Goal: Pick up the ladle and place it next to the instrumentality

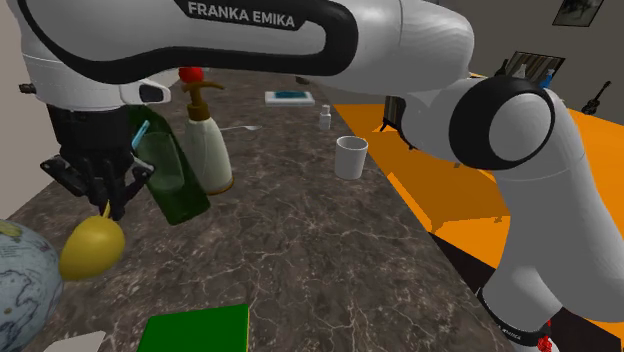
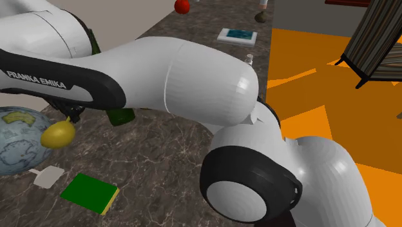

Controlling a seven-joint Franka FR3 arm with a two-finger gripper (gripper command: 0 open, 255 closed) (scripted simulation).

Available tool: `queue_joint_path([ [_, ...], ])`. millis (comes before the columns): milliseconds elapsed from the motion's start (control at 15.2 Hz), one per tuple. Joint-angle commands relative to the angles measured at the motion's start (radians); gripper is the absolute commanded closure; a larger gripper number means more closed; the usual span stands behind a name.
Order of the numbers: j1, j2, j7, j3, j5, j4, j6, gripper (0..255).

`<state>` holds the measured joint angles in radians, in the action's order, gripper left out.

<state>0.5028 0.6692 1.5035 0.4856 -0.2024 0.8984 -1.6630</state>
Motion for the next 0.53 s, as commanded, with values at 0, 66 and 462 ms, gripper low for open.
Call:
queue_joint_path([
  [0,-0.01,-0.008,0.001,0.001,0.002,0.042,-0.033,255],
  [66,-0.016,-0.015,0.001,0.002,0.004,0.068,-0.052,255],
  [462,-0.044,-0.039,0.002,0.005,0.012,0.194,-0.15,255],
])
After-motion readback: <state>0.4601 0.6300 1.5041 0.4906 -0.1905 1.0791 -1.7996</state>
